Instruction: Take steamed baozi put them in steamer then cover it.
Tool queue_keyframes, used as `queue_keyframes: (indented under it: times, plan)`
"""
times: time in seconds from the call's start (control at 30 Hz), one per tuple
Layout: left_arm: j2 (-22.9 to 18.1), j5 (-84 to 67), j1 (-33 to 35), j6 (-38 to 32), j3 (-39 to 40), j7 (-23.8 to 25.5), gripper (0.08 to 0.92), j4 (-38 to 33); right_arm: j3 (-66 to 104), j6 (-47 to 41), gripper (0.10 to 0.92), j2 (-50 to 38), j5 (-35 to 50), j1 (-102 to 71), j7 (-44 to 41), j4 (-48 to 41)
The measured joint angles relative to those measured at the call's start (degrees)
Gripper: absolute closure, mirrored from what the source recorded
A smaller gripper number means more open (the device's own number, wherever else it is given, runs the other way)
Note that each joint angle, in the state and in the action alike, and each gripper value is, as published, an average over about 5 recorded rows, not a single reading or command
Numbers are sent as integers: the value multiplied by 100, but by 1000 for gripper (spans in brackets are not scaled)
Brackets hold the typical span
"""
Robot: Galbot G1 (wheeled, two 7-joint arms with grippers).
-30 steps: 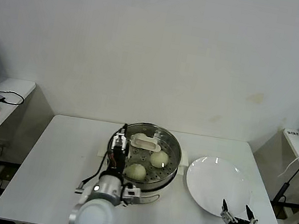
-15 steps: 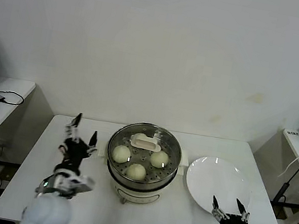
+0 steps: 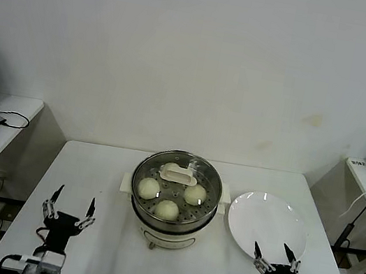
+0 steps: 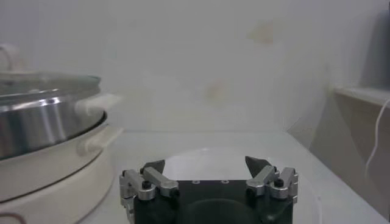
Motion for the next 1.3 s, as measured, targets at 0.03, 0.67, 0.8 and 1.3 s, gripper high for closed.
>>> queue_keyframes:
  times: [0.03, 0.67, 0.8, 1.3]
  plan:
    - [-11, -115, 71, -17, -24, -10, 177, -12, -20, -50, 203, -12, -4, -28, 14, 43]
    - [-127, -999, 910, -51, -182, -24, 177, -270, -170, -598, 203, 56, -64, -138, 238, 362]
    - [-125, -1051, 992, -25, -209, -18, 177, -344, -140, -577, 203, 74, -139, -165, 220, 391]
    - [-156, -1074, 1199, 128, -220, 40, 177, -522, -17, -730, 203, 109, -304, -220, 88, 589]
